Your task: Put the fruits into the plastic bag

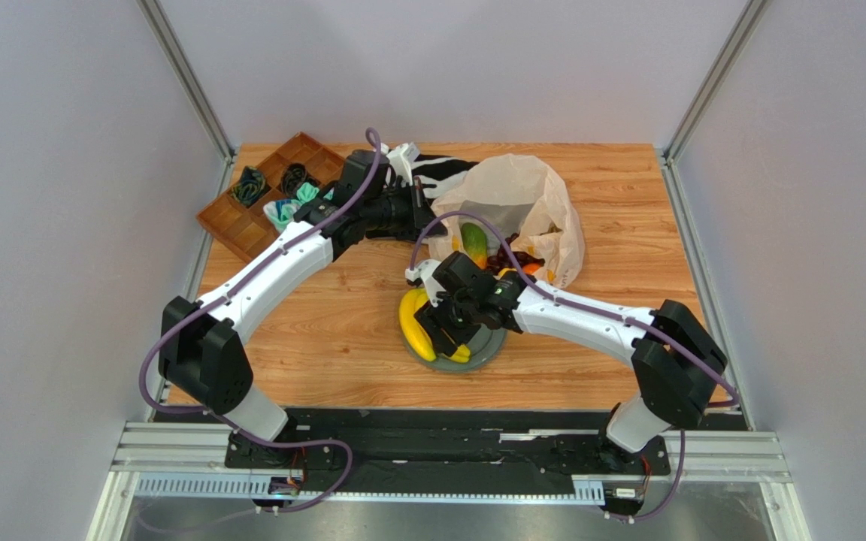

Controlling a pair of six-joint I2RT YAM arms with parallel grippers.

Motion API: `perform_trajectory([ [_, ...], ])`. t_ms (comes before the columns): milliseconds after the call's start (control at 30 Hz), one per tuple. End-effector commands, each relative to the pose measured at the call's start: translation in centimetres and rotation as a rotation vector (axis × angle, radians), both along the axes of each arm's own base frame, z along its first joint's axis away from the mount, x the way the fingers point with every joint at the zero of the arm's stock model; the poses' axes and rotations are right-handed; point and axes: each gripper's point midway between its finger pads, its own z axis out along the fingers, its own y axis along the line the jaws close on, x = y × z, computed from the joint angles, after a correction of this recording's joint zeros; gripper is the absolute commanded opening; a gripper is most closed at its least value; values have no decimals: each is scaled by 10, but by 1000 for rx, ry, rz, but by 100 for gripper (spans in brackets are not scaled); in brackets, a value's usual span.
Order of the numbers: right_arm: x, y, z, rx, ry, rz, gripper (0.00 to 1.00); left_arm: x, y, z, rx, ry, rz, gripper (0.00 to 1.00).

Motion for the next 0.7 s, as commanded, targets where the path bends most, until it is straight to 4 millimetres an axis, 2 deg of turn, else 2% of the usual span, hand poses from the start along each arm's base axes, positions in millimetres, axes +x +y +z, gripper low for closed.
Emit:
perform_trajectory([
  [0,15,18,8,44,-53,24,60,-5,4,22,-34,-51,4,0],
  [233,14,18,6,42,-45,28,54,-4,4,22,-34,-52,5,0],
  [300,13,19,3,37,-36,32,49,-4,3,22,-36,-52,5,0],
  [333,12,20,3,37,-32,38,42,-4,3,22,-35,-53,4,0],
  [367,11,19,2,29,-23,41,25,-4,3,23,-35,-56,3,0],
  [467,8,20,8,36,-19,52,9,-4,3,22,-32,-55,4,0],
  [567,8,20,20,51,-34,52,0,-4,3,22,-34,-53,3,0],
  [667,4,18,34,68,-29,58,0,-3,3,21,-35,-52,4,0],
])
